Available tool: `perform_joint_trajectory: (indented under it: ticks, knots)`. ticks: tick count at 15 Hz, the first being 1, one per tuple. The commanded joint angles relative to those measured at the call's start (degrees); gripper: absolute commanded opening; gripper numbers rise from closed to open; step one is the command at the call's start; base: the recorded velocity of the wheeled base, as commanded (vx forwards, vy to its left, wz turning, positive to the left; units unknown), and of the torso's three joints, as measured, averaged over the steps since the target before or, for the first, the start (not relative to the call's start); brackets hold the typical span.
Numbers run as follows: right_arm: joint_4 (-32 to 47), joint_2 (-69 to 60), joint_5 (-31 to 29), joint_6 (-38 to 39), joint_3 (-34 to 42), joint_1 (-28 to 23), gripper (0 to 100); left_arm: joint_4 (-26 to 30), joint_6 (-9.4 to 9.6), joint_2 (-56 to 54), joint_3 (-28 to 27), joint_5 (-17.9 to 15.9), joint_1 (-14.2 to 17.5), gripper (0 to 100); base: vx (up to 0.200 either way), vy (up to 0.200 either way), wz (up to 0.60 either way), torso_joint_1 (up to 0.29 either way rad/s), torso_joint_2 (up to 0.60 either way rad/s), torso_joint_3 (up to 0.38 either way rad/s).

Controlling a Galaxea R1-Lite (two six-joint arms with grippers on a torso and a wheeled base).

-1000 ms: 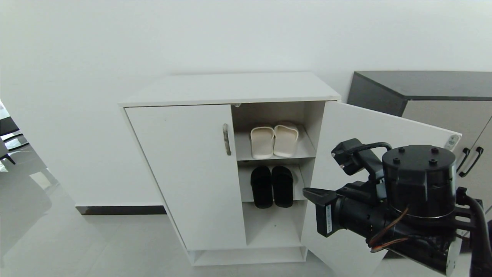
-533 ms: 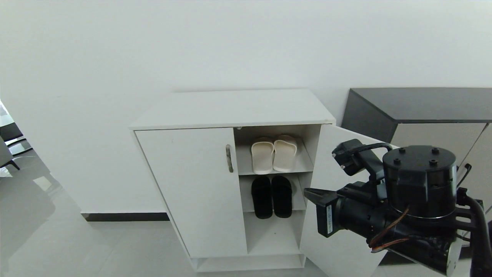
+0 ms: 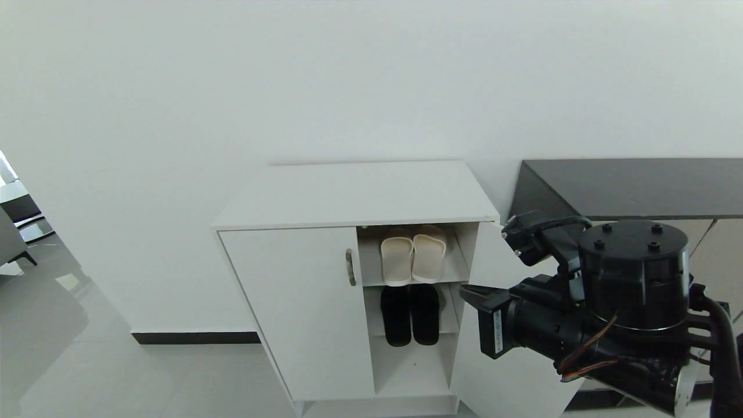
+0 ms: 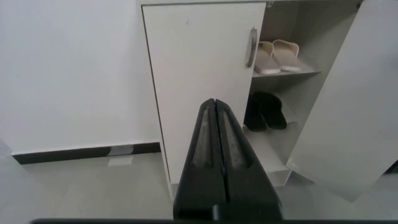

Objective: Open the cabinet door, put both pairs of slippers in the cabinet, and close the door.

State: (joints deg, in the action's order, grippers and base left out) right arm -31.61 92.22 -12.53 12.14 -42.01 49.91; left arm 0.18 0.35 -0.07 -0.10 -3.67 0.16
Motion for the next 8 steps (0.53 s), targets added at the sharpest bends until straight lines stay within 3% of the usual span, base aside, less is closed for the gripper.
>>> perform_joint_trajectory:
  ticks: [1, 8]
  knots:
    - [-0.03, 0.15, -0.04, -0.01, 0.08, 0.01, 0, -0.01, 0.0, 0.07, 0.01, -0.02, 0.02, 0, 0.0, 0.0, 0.0, 0.261, -0.56, -0.295]
    - [-2.05, 0.59, 0.23, -0.1, 0.88, 0.01, 0, -0.01, 0.0, 0.07, 0.01, -0.02, 0.02, 0, 0.0, 0.0, 0.0, 0.258, -0.55, -0.291]
